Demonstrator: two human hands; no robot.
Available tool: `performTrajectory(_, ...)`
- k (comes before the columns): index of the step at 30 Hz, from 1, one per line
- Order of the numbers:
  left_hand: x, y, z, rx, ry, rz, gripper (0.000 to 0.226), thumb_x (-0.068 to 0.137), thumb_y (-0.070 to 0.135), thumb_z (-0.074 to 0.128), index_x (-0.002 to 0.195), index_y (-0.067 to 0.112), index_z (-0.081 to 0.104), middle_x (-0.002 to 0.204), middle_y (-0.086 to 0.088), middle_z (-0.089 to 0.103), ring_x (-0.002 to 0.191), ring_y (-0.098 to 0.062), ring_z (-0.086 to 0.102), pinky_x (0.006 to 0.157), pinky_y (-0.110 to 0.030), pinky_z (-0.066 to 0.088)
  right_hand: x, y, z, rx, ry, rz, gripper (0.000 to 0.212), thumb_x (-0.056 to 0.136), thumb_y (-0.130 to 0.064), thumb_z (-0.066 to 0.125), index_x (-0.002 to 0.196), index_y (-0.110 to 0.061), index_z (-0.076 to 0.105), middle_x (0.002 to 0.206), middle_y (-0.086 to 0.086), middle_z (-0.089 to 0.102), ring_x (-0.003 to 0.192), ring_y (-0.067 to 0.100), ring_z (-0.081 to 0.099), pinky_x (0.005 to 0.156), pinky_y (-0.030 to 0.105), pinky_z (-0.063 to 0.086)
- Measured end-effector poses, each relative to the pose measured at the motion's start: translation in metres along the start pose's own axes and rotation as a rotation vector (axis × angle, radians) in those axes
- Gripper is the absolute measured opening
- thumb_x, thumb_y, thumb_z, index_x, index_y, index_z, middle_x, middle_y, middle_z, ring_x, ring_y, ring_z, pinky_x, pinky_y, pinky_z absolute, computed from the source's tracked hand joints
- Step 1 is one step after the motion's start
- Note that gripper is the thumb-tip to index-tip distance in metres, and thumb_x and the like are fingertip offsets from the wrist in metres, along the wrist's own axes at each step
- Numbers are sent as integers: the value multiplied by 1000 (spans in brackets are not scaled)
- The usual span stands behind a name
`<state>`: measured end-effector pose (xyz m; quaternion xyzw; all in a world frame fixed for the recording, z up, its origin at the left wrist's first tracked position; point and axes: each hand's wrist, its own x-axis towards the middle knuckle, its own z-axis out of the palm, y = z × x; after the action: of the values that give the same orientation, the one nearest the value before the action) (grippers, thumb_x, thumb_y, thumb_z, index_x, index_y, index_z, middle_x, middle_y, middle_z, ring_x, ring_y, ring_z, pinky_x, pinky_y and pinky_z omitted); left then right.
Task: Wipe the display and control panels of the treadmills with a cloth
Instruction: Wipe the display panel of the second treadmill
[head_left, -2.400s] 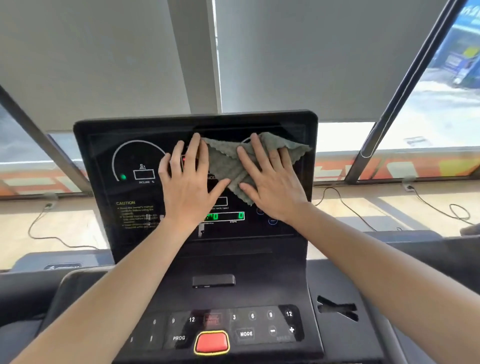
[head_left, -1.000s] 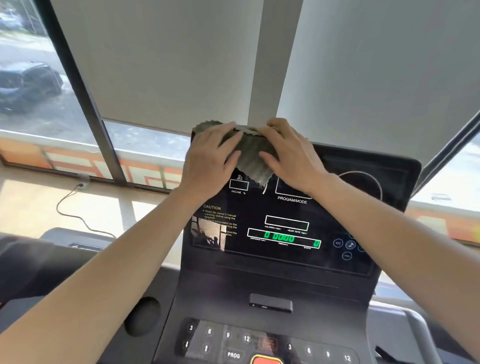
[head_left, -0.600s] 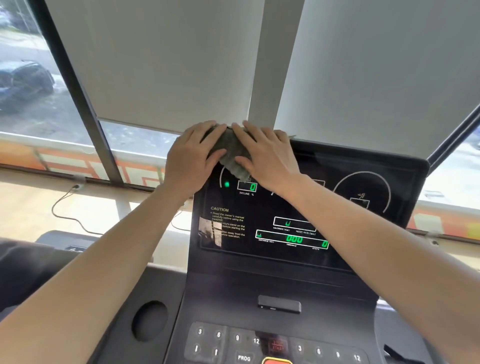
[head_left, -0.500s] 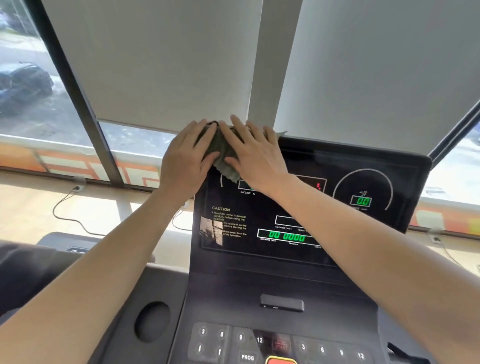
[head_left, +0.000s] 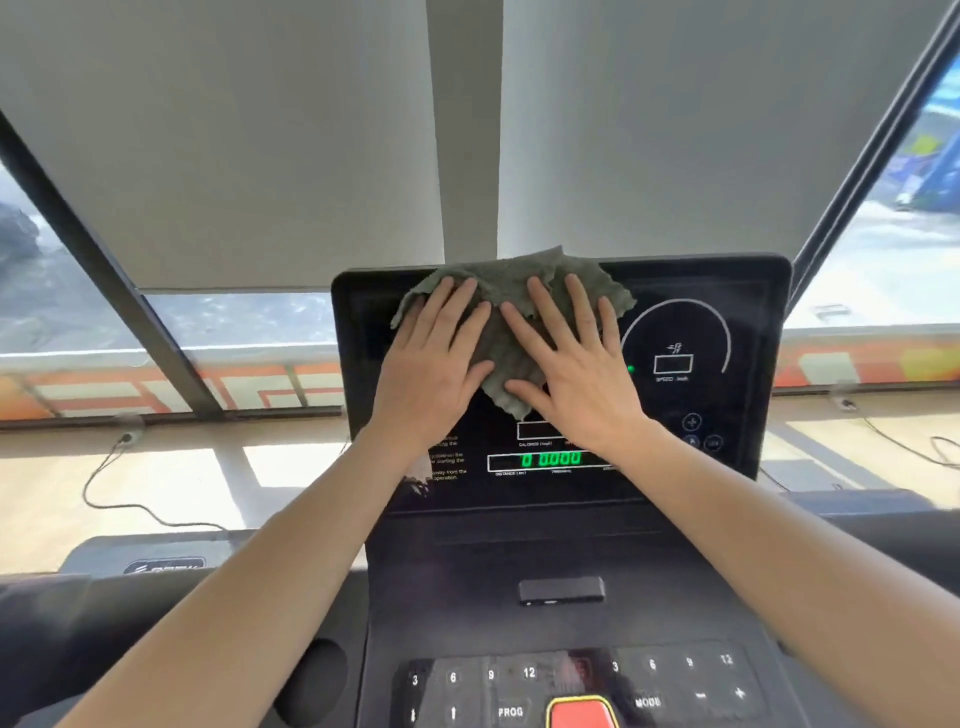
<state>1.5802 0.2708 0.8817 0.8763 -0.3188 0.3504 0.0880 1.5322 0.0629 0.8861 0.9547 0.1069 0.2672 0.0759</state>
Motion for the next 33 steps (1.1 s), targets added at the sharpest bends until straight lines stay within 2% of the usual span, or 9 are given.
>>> performTrajectory(3, 23, 20, 5, 29, -37, 29, 67, 101, 40, 56, 158, 17, 30, 167, -10, 22, 156, -29, 12, 124, -45, 13, -3, 23, -4, 35, -1, 82, 88, 92, -71, 41, 160, -29, 4, 167, 6, -3, 153, 34, -9, 120, 61, 8)
performTrajectory(6, 49, 41, 10, 82, -70, 68, 69, 102, 45, 51, 160, 22, 24, 168, -9, 18, 157, -33, 8, 124, -48, 10, -7, 48, -7, 64, 4, 155, 91, 91, -73, 41, 160, -29, 2, 167, 9, -8, 152, 33, -12, 121, 60, 6)
performTrajectory(11, 76, 84, 24, 116, -121, 152, 73, 100, 52, 48, 161, 25, 20, 170, -6, 11, 157, -33, 4, 124, -54, 14, -36, 94, -4, 97, -9, 218, 92, 91, -75, 37, 159, -28, -3, 166, 11, -13, 152, 30, -17, 122, 57, 2)
performTrajectory(19, 102, 159, 52, 100, -145, 243, 76, 96, 54, 56, 160, 25, 26, 170, -5, 11, 157, -33, 3, 121, -56, 24, -91, 162, 6, 111, -19, 264, 92, 95, -68, 41, 159, -20, -4, 165, 12, -14, 152, 27, -14, 124, 50, 3)
performTrajectory(23, 90, 188, 66, 69, -180, 261, 77, 95, 53, 58, 159, 25, 28, 170, -5, 11, 157, -31, 5, 119, -56, 29, -126, 171, 19, 189, -37, 291, 88, 99, -57, 44, 159, -15, -4, 165, 14, -15, 152, 29, -13, 124, 52, 7)
performTrajectory(27, 60, 208, 77, 97, -204, 263, 77, 95, 54, 58, 159, 26, 28, 171, -5, 11, 157, -31, 5, 121, -54, 25, -158, 164, 33, 176, -62, 298, 89, 97, -54, 48, 159, -14, -2, 165, 16, -14, 152, 32, -12, 122, 56, 9)
performTrajectory(29, 43, 216, 80, 89, -212, 241, 76, 94, 53, 60, 159, 26, 30, 170, -5, 12, 157, -32, 6, 122, -54, 23, -172, 159, 39, 217, -69, 293, 91, 96, -51, 55, 160, -15, 1, 165, 14, -12, 153, 33, -7, 122, 56, 12)
performTrajectory(33, 10, 232, 88, 67, -244, 178, 74, 93, 49, 62, 157, 25, 33, 169, -5, 17, 156, -32, 12, 119, -53, 29, -201, 150, 50, 331, -3, 287, 86, 90, -37, 69, 158, -13, 21, 167, 11, 2, 145, 37, 25, 113, 50, 34)
